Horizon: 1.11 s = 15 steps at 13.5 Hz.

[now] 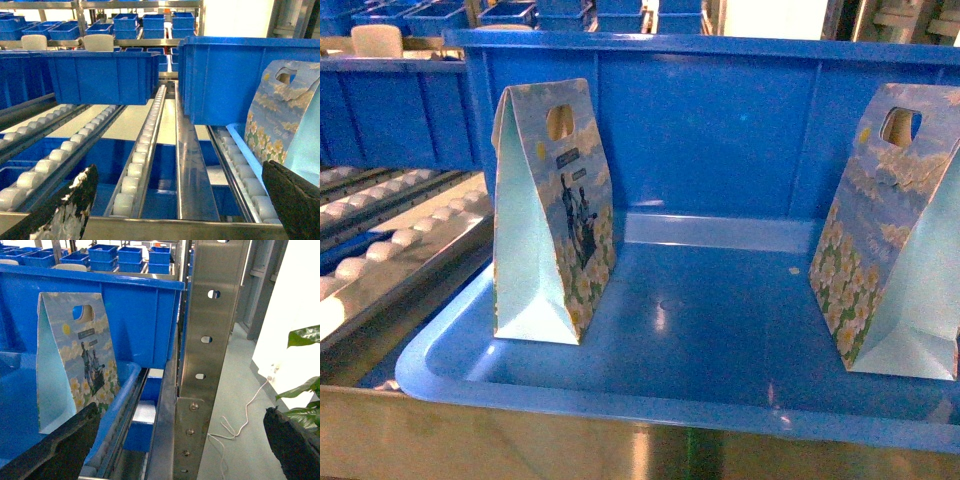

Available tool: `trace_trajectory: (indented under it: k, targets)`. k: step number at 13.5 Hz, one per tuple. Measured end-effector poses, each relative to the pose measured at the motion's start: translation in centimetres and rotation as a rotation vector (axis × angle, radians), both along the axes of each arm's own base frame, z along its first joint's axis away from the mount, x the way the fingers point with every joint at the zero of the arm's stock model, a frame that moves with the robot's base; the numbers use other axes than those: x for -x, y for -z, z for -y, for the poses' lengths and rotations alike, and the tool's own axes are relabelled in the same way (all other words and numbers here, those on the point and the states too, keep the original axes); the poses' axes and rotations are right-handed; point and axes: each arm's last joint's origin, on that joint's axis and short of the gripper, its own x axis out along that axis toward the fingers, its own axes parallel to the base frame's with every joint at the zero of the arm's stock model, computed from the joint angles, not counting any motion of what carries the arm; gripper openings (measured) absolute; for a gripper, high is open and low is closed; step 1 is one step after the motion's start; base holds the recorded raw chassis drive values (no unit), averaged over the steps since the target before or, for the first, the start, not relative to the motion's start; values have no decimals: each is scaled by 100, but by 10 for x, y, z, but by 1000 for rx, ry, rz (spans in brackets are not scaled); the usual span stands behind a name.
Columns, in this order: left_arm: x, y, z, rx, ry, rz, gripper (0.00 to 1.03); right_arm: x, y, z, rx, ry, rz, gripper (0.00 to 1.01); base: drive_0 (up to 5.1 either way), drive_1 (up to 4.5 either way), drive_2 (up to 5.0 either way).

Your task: Move flower gift bag to table near conveyor

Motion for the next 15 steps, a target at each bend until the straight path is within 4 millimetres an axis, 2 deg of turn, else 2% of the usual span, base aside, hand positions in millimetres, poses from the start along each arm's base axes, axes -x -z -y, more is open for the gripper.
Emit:
trace_trajectory:
  k: [11, 14, 15]
  targets:
    - [0, 0, 0, 0, 0, 0, 98, 0, 0, 0, 0, 0, 0, 98, 18, 441, -404]
    - [0, 0, -2, 0, 1, 1, 98, 0, -1, 0, 0, 3, 9, 98, 0, 0, 0]
    - [-8, -6, -7, 16, 21, 36, 98, -13, -14, -9, 1, -29, 50, 98, 0, 0, 0]
